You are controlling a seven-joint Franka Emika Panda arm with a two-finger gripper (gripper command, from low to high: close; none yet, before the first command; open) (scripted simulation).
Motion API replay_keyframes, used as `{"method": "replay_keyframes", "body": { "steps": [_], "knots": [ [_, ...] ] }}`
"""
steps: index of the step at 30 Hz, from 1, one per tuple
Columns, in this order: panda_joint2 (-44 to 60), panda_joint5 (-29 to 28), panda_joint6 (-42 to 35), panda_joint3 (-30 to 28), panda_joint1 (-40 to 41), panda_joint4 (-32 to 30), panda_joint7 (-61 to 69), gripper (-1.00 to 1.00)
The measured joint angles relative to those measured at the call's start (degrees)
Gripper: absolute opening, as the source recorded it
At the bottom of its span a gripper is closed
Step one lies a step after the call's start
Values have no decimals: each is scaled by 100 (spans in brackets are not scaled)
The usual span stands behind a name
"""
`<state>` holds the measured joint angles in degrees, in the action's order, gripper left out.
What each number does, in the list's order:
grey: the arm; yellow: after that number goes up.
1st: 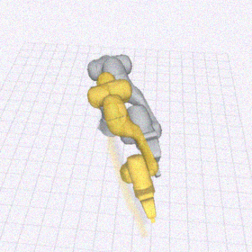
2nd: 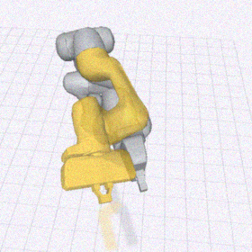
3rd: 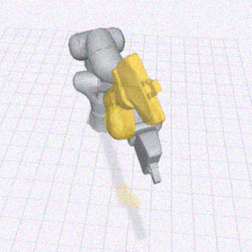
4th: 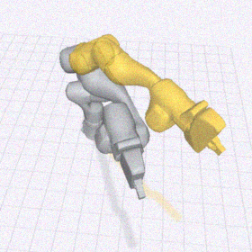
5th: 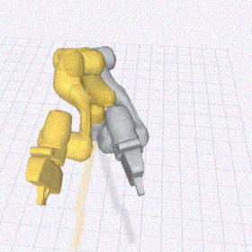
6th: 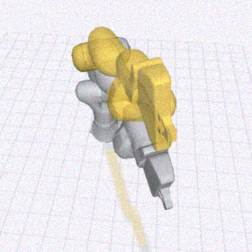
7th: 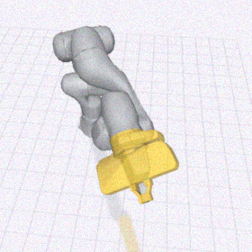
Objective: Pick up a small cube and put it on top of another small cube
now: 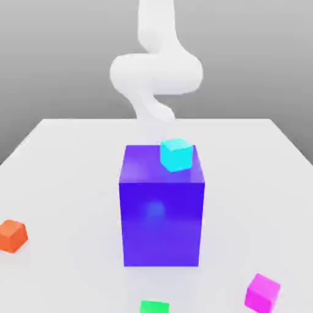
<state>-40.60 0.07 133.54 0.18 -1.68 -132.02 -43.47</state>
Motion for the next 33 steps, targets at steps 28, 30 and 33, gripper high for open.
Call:
{"method": "replay_keyframes", "body": {
  "steps": [28,30,33],
  "knots": [
    [5864,-464,1984,633,-1417,-248,2228,0],
    [6281,-572,2260,587,-1482,-186,2197,0],
    [6848,-685,2690,469,-1585,-71,2125,-100]
  ]
}}
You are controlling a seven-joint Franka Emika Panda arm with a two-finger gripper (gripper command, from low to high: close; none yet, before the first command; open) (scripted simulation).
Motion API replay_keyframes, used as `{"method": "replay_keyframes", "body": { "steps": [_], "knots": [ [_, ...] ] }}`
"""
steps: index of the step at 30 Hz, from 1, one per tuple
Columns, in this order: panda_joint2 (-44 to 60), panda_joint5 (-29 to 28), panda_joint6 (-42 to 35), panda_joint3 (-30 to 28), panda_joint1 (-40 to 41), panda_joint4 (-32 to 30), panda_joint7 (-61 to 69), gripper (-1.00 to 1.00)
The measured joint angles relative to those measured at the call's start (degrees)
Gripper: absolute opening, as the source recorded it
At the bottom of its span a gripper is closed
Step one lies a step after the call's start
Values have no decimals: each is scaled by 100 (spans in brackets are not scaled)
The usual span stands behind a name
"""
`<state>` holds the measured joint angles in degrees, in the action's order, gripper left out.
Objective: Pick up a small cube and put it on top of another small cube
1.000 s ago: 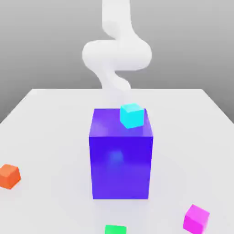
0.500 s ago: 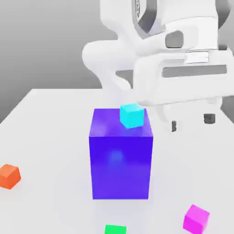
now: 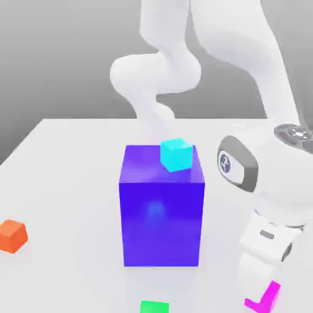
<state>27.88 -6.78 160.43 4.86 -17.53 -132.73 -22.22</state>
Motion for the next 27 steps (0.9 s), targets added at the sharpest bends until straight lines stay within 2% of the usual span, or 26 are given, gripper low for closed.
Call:
{"method": "replay_keyframes", "body": {
  "steps": [7,12,21,26,27],
  "knots": [
    [11,-2,6,-3,-4,1,-2,-100],
    [-832,208,-672,112,147,-167,176,-100],
    [-1316,681,-1412,-589,1367,94,1020,-100],
    [-665,830,-838,-671,1594,183,1212,-100],
    [-562,838,-741,-668,1601,189,1219,100]
  ]
}}
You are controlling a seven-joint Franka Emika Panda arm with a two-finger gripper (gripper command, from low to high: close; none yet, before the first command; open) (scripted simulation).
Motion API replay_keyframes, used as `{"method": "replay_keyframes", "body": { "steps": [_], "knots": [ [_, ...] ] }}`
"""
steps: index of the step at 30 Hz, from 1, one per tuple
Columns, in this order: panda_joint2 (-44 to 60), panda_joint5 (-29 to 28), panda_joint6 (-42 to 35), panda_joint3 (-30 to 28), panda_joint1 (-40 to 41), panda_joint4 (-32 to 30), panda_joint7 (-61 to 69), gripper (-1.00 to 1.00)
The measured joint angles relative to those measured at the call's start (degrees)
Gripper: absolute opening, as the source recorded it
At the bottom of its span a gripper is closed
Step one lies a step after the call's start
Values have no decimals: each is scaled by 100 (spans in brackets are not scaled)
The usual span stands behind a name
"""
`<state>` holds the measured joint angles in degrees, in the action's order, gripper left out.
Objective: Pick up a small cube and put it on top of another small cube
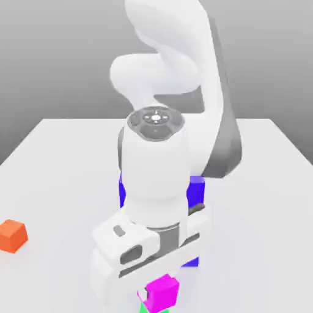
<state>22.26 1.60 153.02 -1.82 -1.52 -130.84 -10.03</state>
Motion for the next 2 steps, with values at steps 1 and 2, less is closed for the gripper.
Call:
{"method": "replay_keyframes", "body": {
  "steps": [1,2],
  "knots": [
    [0,0,0,0,0,0,0,100],
    [0,0,0,0,0,0,0,100]
  ]
}}
